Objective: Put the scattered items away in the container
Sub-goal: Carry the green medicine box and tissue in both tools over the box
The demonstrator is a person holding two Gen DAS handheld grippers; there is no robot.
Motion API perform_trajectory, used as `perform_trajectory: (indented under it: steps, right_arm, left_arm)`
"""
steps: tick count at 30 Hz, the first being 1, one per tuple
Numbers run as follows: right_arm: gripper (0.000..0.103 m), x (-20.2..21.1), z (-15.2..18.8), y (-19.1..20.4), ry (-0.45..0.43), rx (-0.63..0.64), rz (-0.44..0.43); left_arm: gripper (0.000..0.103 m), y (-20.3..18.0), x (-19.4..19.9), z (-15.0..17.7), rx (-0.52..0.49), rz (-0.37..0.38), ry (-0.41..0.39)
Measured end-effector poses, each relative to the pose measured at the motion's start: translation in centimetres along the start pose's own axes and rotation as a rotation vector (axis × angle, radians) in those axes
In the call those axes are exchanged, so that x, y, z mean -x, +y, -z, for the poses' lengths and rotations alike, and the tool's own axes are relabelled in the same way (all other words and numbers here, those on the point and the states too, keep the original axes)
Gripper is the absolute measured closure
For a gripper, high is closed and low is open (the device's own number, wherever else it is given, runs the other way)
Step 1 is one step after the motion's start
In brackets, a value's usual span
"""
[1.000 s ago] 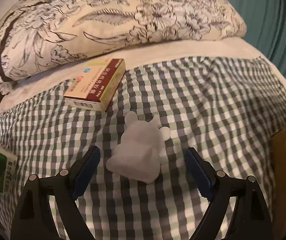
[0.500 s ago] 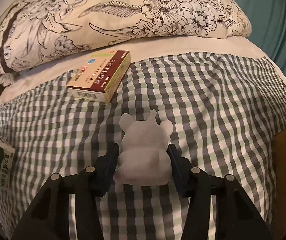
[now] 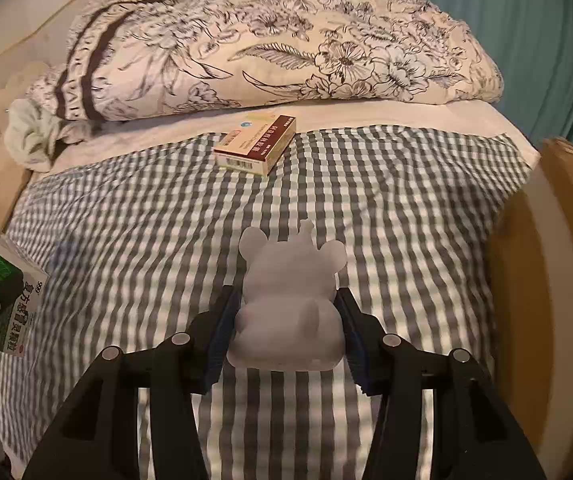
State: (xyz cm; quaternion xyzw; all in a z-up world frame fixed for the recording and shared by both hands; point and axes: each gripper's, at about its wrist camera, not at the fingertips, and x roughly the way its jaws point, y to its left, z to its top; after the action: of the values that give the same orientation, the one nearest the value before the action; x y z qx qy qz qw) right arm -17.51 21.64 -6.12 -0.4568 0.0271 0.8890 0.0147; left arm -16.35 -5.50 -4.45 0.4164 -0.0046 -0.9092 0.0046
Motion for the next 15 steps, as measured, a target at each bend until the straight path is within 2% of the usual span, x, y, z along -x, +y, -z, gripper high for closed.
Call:
perform_trajectory:
  steps: [2,5,8,15]
  right_arm:
    - [0.053,2.2,1.4,-0.3,-0.009,-0.006,-0.012]
    - [0.053,5.1,3.6,-0.7,-0.017,-0.007,-0.038]
    - [0.053,7.4,5.6,-0.7,-0.02,0.002,-0.058]
    - [0.053,11.3,9.2,-1.5,-0.036,-0.023,-0.127]
  left_arm:
    - [0.006,0.2,1.6,1.0,0.02,0.017,0.004]
    - [0.006,-0.3,4.0,2.3,0.027,0.004,-0.004]
    - [0.006,-0.8,6.0,3.6,0.066,0.034,0.0]
    - [0.006,-4.7,9.7,5.8,0.024,0.052,-0.013]
